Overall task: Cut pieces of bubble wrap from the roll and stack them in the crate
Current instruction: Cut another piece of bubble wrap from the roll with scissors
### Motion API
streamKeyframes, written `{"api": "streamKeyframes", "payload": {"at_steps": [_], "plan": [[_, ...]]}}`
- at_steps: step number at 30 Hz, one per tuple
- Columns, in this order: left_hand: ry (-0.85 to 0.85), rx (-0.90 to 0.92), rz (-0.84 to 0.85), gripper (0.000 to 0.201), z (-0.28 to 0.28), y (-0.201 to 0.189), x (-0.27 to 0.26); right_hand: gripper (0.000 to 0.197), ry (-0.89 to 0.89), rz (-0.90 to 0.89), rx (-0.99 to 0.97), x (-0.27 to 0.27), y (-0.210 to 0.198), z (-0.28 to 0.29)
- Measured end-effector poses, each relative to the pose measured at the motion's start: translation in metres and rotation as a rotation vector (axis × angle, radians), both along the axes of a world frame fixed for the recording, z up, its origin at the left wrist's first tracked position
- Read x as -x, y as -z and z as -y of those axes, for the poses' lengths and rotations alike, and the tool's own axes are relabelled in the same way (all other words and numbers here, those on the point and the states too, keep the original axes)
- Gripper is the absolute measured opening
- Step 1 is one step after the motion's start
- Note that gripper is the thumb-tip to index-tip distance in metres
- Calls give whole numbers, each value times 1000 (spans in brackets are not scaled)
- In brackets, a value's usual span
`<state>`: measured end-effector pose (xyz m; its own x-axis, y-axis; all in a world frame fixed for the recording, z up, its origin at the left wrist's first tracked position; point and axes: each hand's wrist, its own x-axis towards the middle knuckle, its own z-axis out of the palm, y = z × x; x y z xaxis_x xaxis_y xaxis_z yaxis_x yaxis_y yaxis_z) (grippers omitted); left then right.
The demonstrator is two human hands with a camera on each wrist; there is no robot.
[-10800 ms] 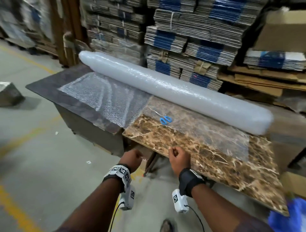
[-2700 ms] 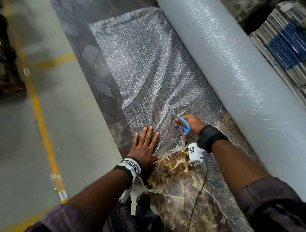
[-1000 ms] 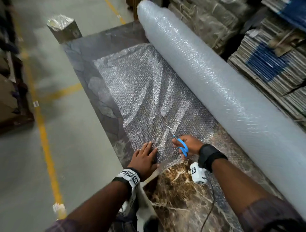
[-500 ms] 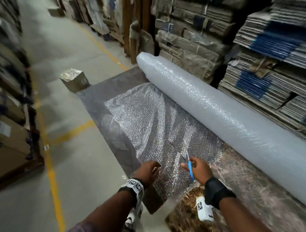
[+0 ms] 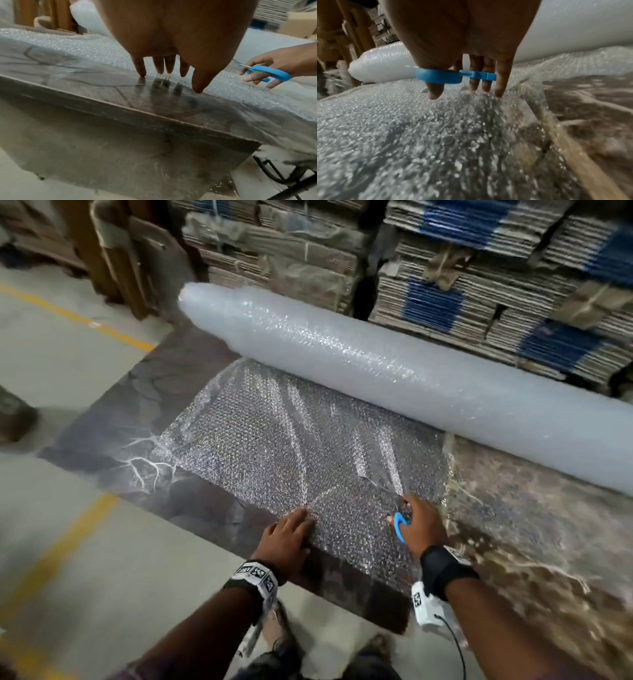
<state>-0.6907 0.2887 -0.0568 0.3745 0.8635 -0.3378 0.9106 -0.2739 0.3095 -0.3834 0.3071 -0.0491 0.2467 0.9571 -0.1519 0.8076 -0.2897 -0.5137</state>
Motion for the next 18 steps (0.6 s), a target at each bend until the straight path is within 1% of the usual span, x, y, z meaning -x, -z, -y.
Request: {"api": "streamKeyframes", "payload": {"at_steps": [3,5,7,9,11,12,13,14,15,18], "plan": [[32,-12,30,63,-4,-1,11,40,56,32,15,13,-2,4],[24,-20,81,53,-6,0,16,36,103,-17,-14,24,-5,7],[11,-37,149,40,-7,1,21,35,133,-148,-22,45,-15,10],[17,-42,197,28,-7,0,27,32,159,-307,10,71,-21,18],[43,-41,190,23,-7,-1,30,39,223,-556,66,96,-23,28],[62,-30,174,23,-5,-3,31,40,302,-705,110,110,-22,34],[76,-23,159,24,-5,-5,31,35,371,-854,156,124,-22,39],[85,-13,151,24,-5,-5,31,28,420,-967,182,138,-22,45],[81,4,148,24,-6,-6,31,24,451,-1012,199,150,-21,51],[73,22,147,23,-13,-12,32,26,452,-1013,222,174,-17,73]]}}
